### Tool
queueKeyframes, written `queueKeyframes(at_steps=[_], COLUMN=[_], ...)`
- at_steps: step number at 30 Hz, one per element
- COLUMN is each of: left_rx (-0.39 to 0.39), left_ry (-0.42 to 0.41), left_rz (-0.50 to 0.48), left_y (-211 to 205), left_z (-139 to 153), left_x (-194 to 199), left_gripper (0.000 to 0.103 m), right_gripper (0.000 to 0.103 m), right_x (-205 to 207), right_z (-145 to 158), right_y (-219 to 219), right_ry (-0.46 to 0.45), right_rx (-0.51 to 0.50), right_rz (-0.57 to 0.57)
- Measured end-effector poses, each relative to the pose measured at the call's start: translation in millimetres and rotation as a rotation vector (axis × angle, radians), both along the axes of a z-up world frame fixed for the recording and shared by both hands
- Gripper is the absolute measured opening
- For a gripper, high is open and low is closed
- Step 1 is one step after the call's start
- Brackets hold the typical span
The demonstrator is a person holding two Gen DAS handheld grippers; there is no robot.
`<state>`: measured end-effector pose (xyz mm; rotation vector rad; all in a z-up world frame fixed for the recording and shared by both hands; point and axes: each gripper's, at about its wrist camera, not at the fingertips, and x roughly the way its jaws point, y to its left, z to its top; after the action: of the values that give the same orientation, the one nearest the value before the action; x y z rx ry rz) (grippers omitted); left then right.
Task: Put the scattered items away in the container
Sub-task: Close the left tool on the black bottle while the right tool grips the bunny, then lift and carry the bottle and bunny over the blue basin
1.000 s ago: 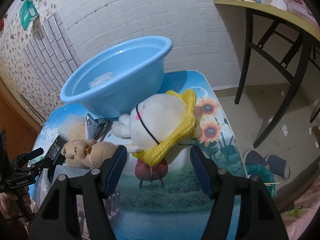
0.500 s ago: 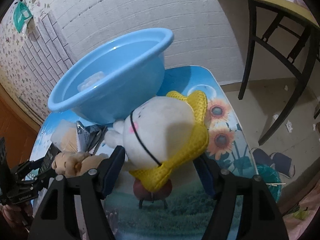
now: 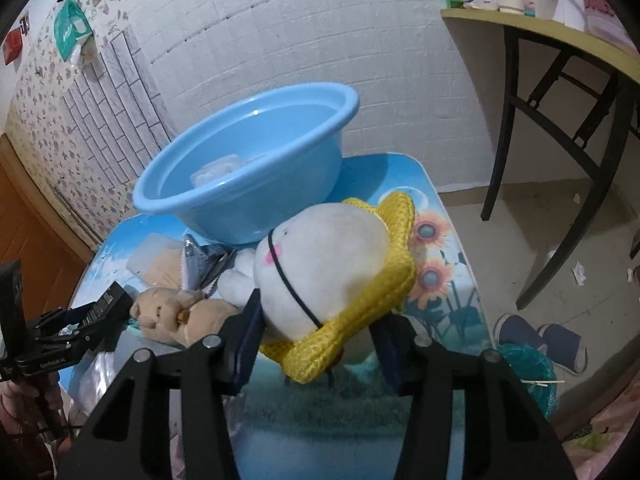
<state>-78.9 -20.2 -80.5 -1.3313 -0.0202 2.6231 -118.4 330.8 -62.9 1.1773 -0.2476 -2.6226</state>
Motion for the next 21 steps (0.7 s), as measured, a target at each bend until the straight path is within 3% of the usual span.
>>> queueKeyframes(at_steps=[21], left_rx=[-0.035], left_ry=[-0.02], left_rz=[0.04], left_y=[-10], left_z=[-8], left_x=[38], left_gripper=[0.062], right_gripper=[0.049], right_x=[31], right_z=[6], right_y=[20], right_ry=[-0.002], right_rx=[-0.016], right_rz=[-0.024])
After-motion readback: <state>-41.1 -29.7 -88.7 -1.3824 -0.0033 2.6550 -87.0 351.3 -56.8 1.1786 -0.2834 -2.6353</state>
